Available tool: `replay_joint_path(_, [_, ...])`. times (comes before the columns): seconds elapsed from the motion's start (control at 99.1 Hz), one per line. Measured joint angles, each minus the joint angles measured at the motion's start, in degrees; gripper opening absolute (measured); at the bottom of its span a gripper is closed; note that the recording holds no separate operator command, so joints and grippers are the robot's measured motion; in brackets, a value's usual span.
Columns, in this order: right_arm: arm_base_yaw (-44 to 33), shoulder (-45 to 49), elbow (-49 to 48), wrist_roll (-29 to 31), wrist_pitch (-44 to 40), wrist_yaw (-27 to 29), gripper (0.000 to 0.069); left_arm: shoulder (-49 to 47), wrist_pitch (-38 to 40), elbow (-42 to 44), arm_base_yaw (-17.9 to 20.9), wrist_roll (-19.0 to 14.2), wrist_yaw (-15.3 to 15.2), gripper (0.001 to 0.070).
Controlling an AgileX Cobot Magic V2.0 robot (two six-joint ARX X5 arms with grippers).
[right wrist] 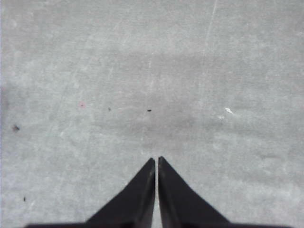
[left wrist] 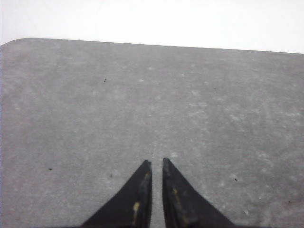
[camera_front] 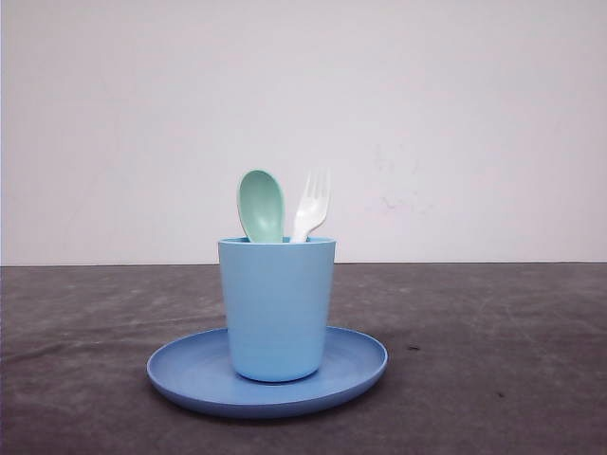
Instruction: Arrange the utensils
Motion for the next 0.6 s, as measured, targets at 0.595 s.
replay_joint_path(0.595, [-0.17,-1.38,-0.90,-0.26,3.23,1.42,0.0009,0.00,0.00,0.00,-0.02,-0.04,0.02,0.0015])
